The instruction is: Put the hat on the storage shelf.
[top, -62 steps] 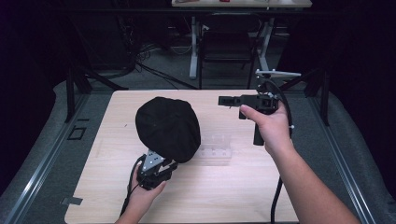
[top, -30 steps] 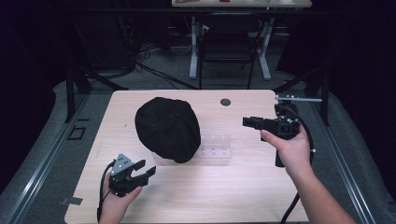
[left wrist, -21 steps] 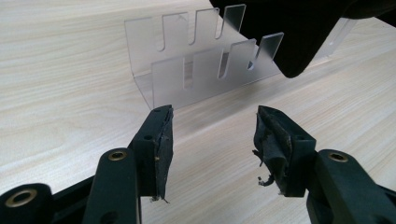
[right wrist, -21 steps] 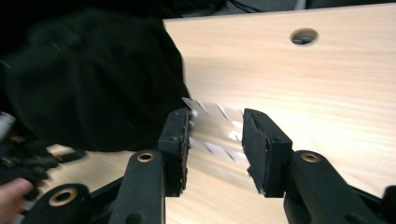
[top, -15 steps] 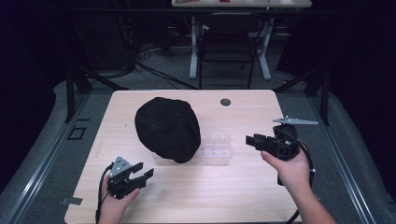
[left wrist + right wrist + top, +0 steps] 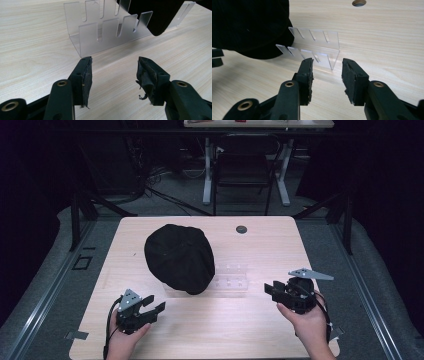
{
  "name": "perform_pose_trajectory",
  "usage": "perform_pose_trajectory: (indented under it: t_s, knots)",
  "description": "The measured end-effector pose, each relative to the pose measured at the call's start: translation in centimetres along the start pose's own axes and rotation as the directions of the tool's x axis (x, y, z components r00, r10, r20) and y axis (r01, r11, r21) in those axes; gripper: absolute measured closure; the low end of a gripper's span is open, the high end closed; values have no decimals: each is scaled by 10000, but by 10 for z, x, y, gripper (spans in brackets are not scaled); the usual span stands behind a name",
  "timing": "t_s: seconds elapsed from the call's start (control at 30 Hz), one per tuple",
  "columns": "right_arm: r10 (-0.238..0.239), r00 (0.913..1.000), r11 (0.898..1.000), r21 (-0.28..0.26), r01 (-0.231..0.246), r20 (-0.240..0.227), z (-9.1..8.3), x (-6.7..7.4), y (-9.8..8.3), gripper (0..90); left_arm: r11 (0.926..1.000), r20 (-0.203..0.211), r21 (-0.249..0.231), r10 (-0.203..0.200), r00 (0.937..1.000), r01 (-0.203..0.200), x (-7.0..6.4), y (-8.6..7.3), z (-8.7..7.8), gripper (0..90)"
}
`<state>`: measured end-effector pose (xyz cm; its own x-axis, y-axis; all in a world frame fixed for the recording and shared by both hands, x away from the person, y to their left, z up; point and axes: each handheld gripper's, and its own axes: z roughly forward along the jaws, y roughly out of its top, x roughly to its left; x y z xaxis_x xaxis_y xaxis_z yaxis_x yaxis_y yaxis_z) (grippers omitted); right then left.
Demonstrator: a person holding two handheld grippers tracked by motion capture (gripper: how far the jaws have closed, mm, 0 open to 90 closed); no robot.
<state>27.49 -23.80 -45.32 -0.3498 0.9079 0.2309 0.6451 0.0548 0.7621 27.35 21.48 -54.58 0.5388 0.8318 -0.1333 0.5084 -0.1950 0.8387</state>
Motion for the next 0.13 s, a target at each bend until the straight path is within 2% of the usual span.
perform_pose_trajectory:
  t_s: [0.13]
  knots:
    - [-113,9998,9996,-242,118,182,3,-3,-17,607,9999,105,-32,142,9998,-142,-3,0,2,462]
